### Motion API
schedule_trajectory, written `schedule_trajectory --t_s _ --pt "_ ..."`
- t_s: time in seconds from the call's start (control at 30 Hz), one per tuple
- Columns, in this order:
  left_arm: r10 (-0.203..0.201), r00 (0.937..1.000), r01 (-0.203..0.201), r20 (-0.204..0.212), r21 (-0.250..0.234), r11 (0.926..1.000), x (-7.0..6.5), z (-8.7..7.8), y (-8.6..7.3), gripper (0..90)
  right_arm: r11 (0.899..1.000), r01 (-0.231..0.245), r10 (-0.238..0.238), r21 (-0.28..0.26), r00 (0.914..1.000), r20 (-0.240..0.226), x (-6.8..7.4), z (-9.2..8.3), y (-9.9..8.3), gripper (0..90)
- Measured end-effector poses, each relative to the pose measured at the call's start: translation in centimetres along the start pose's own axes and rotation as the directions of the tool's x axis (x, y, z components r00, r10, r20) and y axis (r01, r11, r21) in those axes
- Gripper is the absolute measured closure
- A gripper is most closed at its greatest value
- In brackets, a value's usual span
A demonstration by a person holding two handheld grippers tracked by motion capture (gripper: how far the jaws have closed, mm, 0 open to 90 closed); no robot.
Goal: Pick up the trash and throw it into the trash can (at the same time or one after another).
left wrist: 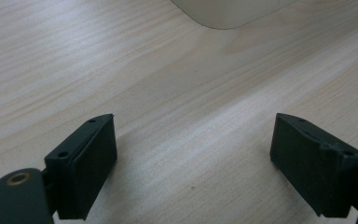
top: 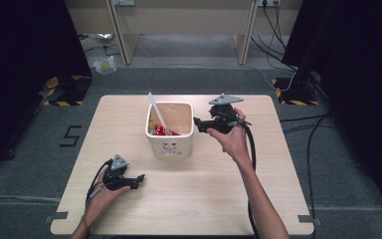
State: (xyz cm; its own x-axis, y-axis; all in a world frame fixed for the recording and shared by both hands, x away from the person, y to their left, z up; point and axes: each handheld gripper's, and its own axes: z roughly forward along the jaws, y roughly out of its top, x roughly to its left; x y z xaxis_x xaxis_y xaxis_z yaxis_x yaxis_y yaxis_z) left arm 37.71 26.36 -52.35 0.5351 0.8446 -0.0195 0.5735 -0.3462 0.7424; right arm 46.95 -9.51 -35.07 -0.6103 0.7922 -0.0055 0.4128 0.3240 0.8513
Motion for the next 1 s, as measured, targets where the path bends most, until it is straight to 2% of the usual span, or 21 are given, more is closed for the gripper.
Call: schedule_trajectory --t_s 0.57,1.0 --pt "0.000 1.0000 0.000 0.000 0.000 1.0000 0.0 0.0 0.0 13.6 1.000 -0.018 0.018 -0.004 0.9989 0.043 -2.0 -2.6 -2.5 20.2" --pt "0.001 1.0000 -0.001 -0.001 0.000 1.0000 0.0 0.0 0.0 13.6 0.999 -0.034 0.034 0.005 0.9980 0.054 -2.7 -3.6 -4.5 20.2"
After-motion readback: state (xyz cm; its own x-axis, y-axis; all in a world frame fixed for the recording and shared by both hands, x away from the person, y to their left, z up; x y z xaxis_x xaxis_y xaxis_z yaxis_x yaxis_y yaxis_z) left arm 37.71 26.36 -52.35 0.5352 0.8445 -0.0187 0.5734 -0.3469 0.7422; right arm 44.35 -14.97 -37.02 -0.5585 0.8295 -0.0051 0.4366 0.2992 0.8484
